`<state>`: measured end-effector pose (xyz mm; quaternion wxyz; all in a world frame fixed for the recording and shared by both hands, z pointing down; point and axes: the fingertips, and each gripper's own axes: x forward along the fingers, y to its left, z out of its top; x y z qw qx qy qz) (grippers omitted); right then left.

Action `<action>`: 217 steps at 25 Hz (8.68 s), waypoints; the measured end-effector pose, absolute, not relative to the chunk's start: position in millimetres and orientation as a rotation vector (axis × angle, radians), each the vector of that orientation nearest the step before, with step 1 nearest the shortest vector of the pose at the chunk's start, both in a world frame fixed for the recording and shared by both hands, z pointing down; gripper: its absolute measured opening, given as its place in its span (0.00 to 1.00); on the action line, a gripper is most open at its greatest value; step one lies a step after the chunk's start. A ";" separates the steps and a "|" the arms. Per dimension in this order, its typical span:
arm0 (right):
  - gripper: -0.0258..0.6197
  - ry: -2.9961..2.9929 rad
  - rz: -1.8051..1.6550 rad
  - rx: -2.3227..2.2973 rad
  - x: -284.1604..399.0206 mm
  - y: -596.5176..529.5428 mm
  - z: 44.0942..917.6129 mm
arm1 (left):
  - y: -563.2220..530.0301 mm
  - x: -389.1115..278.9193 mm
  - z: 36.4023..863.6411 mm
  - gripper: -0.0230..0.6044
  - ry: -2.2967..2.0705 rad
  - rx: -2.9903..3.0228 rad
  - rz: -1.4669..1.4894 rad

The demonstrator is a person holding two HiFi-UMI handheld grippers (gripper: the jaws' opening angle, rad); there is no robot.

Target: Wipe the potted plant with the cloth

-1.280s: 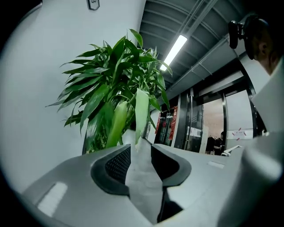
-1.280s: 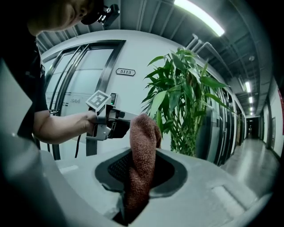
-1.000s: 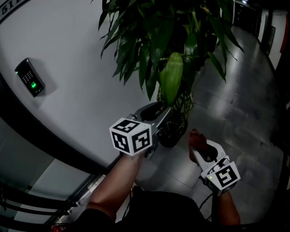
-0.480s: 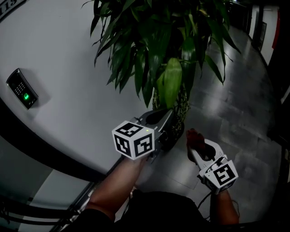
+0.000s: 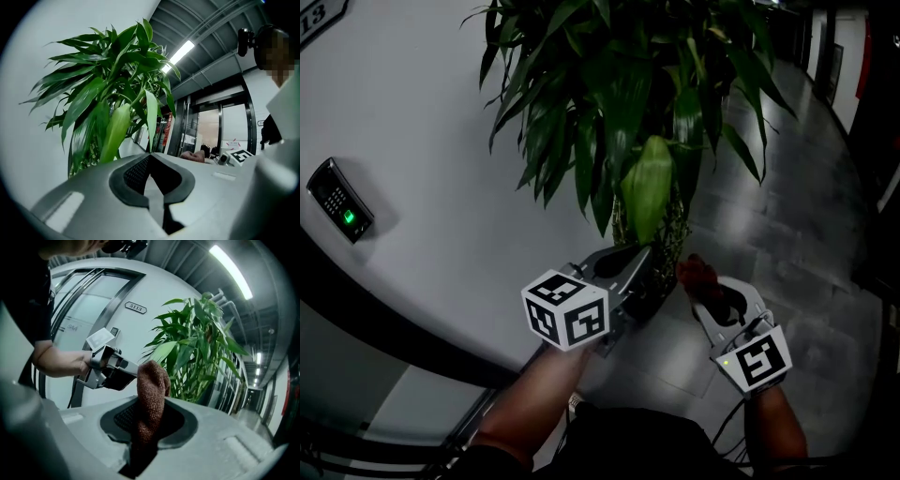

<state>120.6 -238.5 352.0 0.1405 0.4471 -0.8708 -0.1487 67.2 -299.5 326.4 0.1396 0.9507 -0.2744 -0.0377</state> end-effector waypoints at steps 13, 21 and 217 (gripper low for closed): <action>0.15 -1.706 -1.243 1.182 87.8 -286.8 221.2 | -280.8 60.0 347.8 0.06 -0.749 2.678 -0.093; 0.15 -1.368 -1.424 1.029 59.6 -325.1 217.4 | -276.5 59.0 355.2 0.06 -0.771 2.648 -0.096; 0.15 -1.824 -1.148 0.942 75.3 -262.3 233.0 | -313.8 33.4 174.7 0.23 -0.804 2.800 -0.216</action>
